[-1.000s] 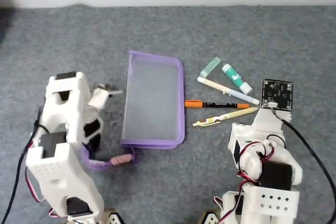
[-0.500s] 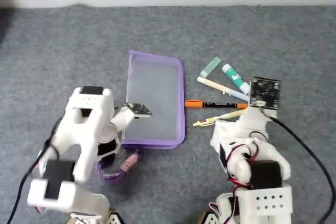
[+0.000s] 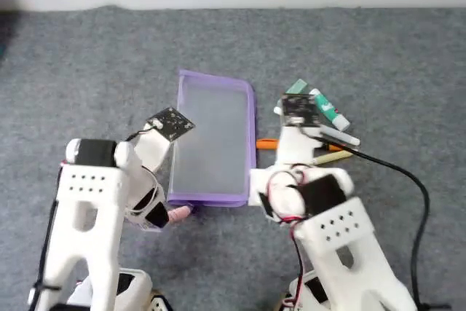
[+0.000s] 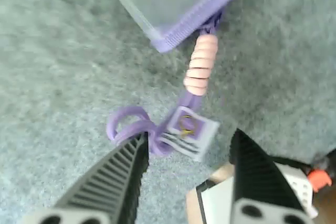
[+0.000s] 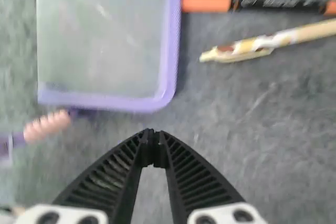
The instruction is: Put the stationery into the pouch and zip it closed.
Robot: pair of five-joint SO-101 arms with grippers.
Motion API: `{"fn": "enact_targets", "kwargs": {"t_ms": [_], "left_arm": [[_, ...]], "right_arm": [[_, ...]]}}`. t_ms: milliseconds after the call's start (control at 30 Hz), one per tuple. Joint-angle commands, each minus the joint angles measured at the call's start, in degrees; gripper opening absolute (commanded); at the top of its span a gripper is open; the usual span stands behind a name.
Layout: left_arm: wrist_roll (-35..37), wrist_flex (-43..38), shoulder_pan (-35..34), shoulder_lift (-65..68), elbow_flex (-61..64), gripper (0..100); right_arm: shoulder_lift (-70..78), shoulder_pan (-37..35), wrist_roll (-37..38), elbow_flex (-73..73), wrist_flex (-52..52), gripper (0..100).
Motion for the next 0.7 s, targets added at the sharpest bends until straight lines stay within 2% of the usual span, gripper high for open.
{"fn": "enact_targets", "kwargs": {"t_ms": [0,300,400,500,667], "left_arm": [[3.7,0.9,0.1,-5.5,-0.3,27],[14.8,0.4,-8.2,-10.4,-0.8,30],[17.5,-0.4,-13.9,-13.3,-1.5,30],[19.4,-2.8,-21.7,-17.1,-2.2,30],[19.5,-5.5,-31.1,-21.2,-1.9,30]], "right_arm": [[4.9,-3.2,-2.4,-5.6,4.6,1.2],[12.4,-6.0,-2.4,-13.0,5.4,1.2],[15.1,-8.5,-3.1,-14.3,5.3,1.3],[19.0,-11.2,-7.6,-15.9,5.4,1.3],[27.5,-16.8,-12.0,-19.9,5.4,1.3]]}}
